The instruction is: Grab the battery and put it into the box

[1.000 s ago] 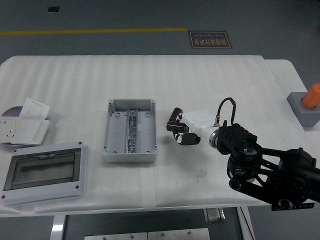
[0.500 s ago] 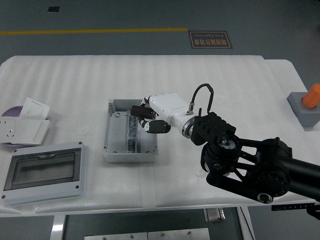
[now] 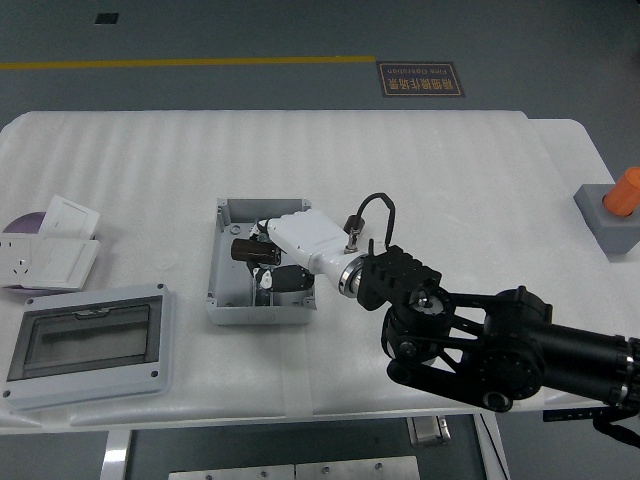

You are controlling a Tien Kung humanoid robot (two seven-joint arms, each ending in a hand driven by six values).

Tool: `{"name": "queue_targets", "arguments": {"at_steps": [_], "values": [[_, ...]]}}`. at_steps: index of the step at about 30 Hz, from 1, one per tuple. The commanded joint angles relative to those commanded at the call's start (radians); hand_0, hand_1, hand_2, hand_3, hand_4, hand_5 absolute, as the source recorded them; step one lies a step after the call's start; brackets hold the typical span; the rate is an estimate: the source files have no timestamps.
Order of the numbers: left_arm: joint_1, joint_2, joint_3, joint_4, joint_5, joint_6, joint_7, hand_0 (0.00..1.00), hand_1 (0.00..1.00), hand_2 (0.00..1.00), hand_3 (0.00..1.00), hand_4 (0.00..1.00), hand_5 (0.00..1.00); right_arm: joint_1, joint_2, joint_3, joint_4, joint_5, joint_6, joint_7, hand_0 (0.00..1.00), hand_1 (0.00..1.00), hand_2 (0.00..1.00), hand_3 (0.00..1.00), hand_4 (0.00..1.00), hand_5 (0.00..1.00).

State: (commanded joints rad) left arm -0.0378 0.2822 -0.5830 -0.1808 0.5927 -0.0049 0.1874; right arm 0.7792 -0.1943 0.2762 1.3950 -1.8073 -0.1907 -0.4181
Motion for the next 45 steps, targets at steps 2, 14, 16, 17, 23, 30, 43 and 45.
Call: {"name": "queue_targets", "arguments": {"at_steps": [2,14,16,17,23,30,43,45], "values": [[0.0,0.0,0.001,0.0,0.001,-0.002,0.002,0.57,0.631,0.557,0.581,0.571,0.393,-0.004,-0.002,0.006,-0.004,0.009,0.002,0.007,0.859,0.842,0.894,0.997,0.674,0.412],[0.003,0.002,-0.001,-0.002,0.01,-0.009,0.018,0.57,0.631,0.55,0.579,0.592,0.379,-0.046,-0.058,0.15,-0.098,0.054,-0.027,0.025,0.998,0.983,0.998,0.998,0.954,0.574],[0.003,0.002,0.002,-0.002,0.006,-0.01,0.018,0.57,0.632,0.546,0.571,0.597,0.347,-0.043,-0.072,0.162,-0.134,0.066,-0.032,0.024,0.998,0.988,0.998,0.998,0.99,0.597],[0.002,0.001,0.003,-0.002,0.004,-0.01,0.017,0.57,0.632,0.546,0.571,0.597,0.347,-0.041,-0.078,0.163,-0.151,0.072,-0.033,0.023,0.998,0.988,0.998,0.998,0.99,0.597],[-0.001,-0.001,0.008,-0.002,-0.003,-0.01,0.015,0.57,0.633,0.543,0.569,0.596,0.322,-0.018,-0.096,0.111,-0.25,0.124,-0.016,0.018,0.998,0.976,0.998,0.998,0.998,0.597],[-0.005,-0.004,0.013,-0.001,-0.006,-0.012,0.013,0.57,0.632,0.542,0.571,0.599,0.319,0.007,-0.069,0.047,-0.317,0.192,0.01,0.015,0.998,0.957,0.998,0.998,0.993,0.588],[-0.005,-0.008,0.006,-0.002,0.002,-0.011,0.015,0.569,0.632,0.537,0.564,0.605,0.291,0.028,-0.021,-0.01,-0.409,0.251,-0.051,0.038,0.998,0.932,0.98,0.998,0.988,0.587],[-0.005,-0.008,0.007,-0.002,0.002,-0.011,0.014,0.569,0.631,0.536,0.567,0.592,0.271,0.028,-0.014,-0.017,-0.417,0.251,-0.063,0.044,0.934,0.803,0.801,0.928,0.908,0.517]]}}
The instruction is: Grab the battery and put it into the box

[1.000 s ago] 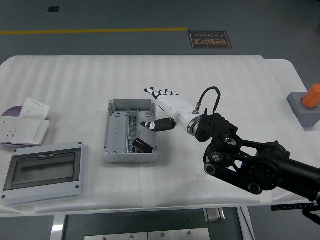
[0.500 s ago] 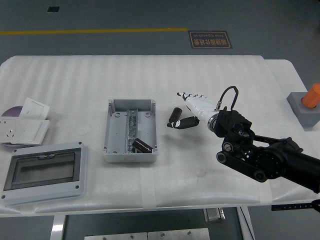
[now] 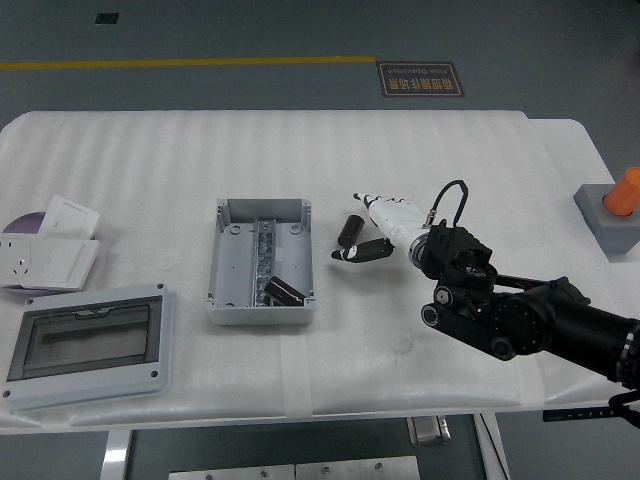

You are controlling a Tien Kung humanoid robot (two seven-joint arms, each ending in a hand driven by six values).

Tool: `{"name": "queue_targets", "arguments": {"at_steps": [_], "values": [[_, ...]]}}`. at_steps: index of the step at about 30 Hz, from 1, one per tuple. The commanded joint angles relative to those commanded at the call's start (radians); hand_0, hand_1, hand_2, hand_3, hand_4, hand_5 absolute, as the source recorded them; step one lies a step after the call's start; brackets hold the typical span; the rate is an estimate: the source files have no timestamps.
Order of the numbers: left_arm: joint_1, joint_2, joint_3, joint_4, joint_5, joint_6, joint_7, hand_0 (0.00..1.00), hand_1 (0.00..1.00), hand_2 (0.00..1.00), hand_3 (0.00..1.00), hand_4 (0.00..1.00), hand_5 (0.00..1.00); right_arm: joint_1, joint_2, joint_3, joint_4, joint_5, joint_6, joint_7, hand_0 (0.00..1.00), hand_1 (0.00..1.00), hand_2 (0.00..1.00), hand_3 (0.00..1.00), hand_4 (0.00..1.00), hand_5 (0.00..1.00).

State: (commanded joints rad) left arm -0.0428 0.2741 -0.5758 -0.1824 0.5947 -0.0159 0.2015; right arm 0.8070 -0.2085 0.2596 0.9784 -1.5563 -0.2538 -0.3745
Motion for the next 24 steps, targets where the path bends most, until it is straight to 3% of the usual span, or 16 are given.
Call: {"name": "queue_targets", "arguments": {"at_steps": [5,6,11,12,17,18,20,24], "values": [[-0.001,0.0,0.006,0.0,-0.005,0.0,-0.003,0.569,0.631,0.536,0.567,0.592,0.271,-0.001,0.011,-0.017,-0.02,0.005,-0.02,0.013,0.934,0.803,0.801,0.928,0.908,0.517],[-0.001,-0.001,0.007,0.0,-0.006,0.0,-0.003,0.569,0.631,0.536,0.567,0.593,0.268,-0.001,0.012,-0.02,-0.024,0.005,-0.024,0.015,0.853,0.686,0.633,0.799,0.8,0.413],[-0.001,0.0,0.012,0.001,-0.01,0.0,-0.005,0.569,0.631,0.536,0.567,0.593,0.268,-0.001,0.013,-0.031,-0.041,0.007,-0.044,0.028,0.853,0.686,0.633,0.799,0.8,0.413],[-0.001,0.0,0.012,0.001,-0.01,0.0,-0.005,0.569,0.631,0.537,0.566,0.593,0.269,-0.001,0.013,-0.033,-0.043,0.007,-0.049,0.031,0.762,0.623,0.498,0.672,0.735,0.351],[-0.002,0.0,0.015,0.001,-0.014,0.0,-0.008,0.569,0.631,0.537,0.566,0.593,0.269,-0.004,0.013,-0.042,-0.049,0.004,-0.07,0.045,0.762,0.623,0.498,0.672,0.735,0.351],[-0.002,0.0,0.017,0.001,-0.015,0.001,-0.009,0.569,0.63,0.537,0.567,0.596,0.272,-0.005,0.013,-0.044,-0.049,0.002,-0.074,0.047,0.706,0.577,0.46,0.647,0.707,0.329],[-0.002,-0.001,0.018,0.001,-0.017,0.001,-0.01,0.569,0.63,0.537,0.567,0.596,0.272,-0.008,0.01,-0.043,-0.046,-0.009,-0.082,0.051,0.706,0.577,0.46,0.647,0.707,0.329],[-0.001,-0.003,0.021,0.002,-0.022,0.002,-0.012,0.569,0.631,0.54,0.571,0.597,0.277,-0.016,-0.006,-0.018,-0.008,-0.049,-0.097,0.053,0.683,0.561,0.454,0.644,0.679,0.301]]}}
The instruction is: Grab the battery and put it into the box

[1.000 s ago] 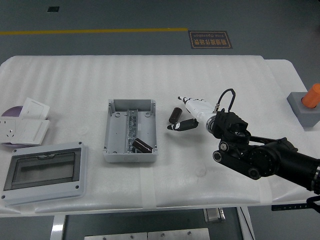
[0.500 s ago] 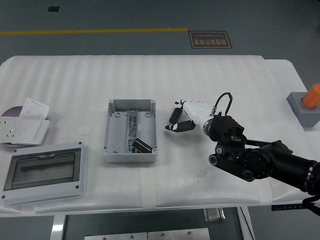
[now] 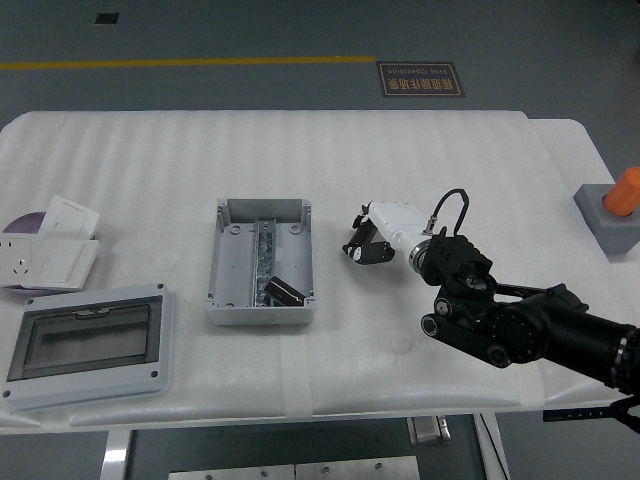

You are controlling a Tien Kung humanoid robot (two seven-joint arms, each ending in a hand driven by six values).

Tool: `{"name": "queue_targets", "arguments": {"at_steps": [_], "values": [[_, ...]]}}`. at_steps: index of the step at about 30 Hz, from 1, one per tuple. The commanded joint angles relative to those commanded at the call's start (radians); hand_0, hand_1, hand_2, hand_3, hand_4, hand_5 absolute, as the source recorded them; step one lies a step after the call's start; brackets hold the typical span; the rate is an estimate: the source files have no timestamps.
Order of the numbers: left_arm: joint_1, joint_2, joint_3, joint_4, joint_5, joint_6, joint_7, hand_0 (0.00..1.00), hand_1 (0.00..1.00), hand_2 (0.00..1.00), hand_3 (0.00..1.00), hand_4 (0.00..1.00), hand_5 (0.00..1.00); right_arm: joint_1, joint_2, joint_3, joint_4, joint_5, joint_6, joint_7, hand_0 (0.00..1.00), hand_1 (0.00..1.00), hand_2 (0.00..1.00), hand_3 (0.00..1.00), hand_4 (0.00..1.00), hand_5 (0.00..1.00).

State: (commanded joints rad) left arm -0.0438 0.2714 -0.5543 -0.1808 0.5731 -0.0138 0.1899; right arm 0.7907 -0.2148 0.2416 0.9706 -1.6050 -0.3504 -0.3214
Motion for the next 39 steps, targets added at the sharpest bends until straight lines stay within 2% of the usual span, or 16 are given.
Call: {"name": "queue_targets", "arguments": {"at_steps": [9,16,19,23,29,30,35,36,39], "values": [[0.001,0.0,-0.002,0.0,-0.001,0.004,-0.003,0.569,0.631,0.541,0.572,0.597,0.278,-0.012,-0.045,0.073,0.142,-0.089,-0.034,-0.006,0.674,0.55,0.445,0.643,0.671,0.305],[0.003,-0.001,-0.007,0.0,0.004,0.004,-0.001,0.569,0.629,0.541,0.572,0.604,0.286,-0.026,-0.044,0.108,0.273,-0.082,-0.055,-0.008,0.668,0.536,0.44,0.644,0.67,0.309],[0.003,0.0,-0.013,0.0,0.01,0.004,0.001,0.568,0.63,0.543,0.573,0.615,0.297,-0.032,-0.031,0.103,0.319,-0.065,-0.017,-0.017,0.664,0.538,0.438,0.642,0.669,0.319],[0.004,-0.001,-0.025,0.0,0.021,0.004,0.004,0.568,0.63,0.543,0.573,0.615,0.297,-0.041,-0.003,0.08,0.313,-0.075,0.016,-0.025,0.664,0.538,0.438,0.642,0.669,0.319],[0.007,0.001,-0.034,-0.001,0.031,0.006,0.008,0.568,0.629,0.543,0.574,0.622,0.305,-0.062,0.028,0.056,0.284,-0.132,0.003,-0.029,0.664,0.546,0.455,0.647,0.669,0.329],[0.007,0.001,-0.036,-0.001,0.033,0.005,0.009,0.568,0.628,0.543,0.574,0.633,0.316,-0.064,0.03,0.058,0.284,-0.141,0.002,-0.031,0.95,0.911,0.993,0.998,0.852,0.497],[0.004,0.001,-0.032,-0.001,0.029,0.003,0.007,0.568,0.628,0.543,0.574,0.633,0.316,-0.072,0.028,0.073,0.287,-0.149,0.009,-0.037,0.95,0.911,0.993,0.998,0.852,0.497],[0.004,0.0,-0.031,0.0,0.027,0.003,0.006,0.568,0.629,0.543,0.575,0.639,0.319,-0.074,0.026,0.077,0.288,-0.149,0.01,-0.038,0.998,0.998,0.998,0.998,0.915,0.53],[0.003,-0.001,-0.03,0.0,0.026,0.002,0.006,0.568,0.629,0.543,0.575,0.639,0.319,-0.084,0.015,0.099,0.299,-0.147,0.01,-0.036,0.998,0.998,0.998,0.998,0.915,0.53]]}}
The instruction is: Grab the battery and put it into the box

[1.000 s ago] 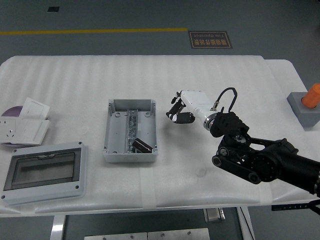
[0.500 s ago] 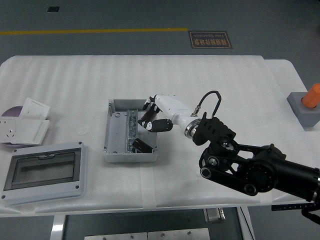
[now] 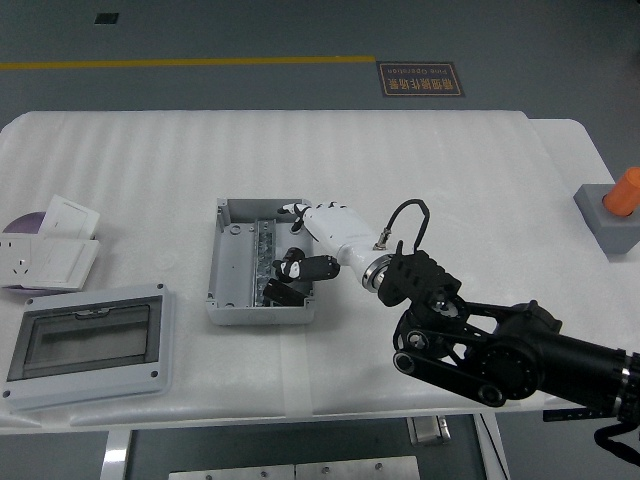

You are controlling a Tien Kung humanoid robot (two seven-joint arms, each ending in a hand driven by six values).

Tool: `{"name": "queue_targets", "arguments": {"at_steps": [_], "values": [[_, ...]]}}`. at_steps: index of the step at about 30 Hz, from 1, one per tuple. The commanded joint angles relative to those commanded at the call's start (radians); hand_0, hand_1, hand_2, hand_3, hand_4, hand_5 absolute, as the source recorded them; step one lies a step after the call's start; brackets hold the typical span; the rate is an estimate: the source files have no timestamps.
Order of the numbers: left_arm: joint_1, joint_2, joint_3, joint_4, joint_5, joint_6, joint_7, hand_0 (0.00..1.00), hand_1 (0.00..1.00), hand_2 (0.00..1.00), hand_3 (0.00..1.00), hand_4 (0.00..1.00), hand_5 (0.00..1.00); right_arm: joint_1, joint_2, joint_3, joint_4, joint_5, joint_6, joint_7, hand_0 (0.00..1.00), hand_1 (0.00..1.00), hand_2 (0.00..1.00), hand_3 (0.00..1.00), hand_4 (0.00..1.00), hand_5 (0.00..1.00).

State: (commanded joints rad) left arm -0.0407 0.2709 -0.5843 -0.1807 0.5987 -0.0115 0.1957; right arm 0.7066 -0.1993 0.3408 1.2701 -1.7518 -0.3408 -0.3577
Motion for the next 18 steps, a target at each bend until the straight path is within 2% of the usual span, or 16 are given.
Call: {"name": "queue_targets", "arguments": {"at_steps": [6,13,18], "values": [[0.001,0.0,0.0,0.0,0.0,-0.001,0.0,0.567,0.629,0.541,0.574,0.643,0.323,-0.03,-0.041,0.098,0.018,0.007,-0.018,0.013,0.998,0.998,0.998,0.998,0.915,0.534],[0.006,-0.002,0.006,0.0,-0.01,0.0,0.0,0.567,0.629,0.541,0.575,0.644,0.322,-0.088,-0.133,0.253,-0.077,0.015,-0.027,0.017,0.998,0.992,0.998,0.998,0.914,0.539],[0.012,-0.004,0.012,-0.001,-0.019,0.001,0.001,0.567,0.629,0.541,0.574,0.645,0.321,-0.148,-0.175,0.355,-0.087,-0.002,-0.037,0.027,0.998,0.964,0.998,0.998,0.904,0.535]]}}
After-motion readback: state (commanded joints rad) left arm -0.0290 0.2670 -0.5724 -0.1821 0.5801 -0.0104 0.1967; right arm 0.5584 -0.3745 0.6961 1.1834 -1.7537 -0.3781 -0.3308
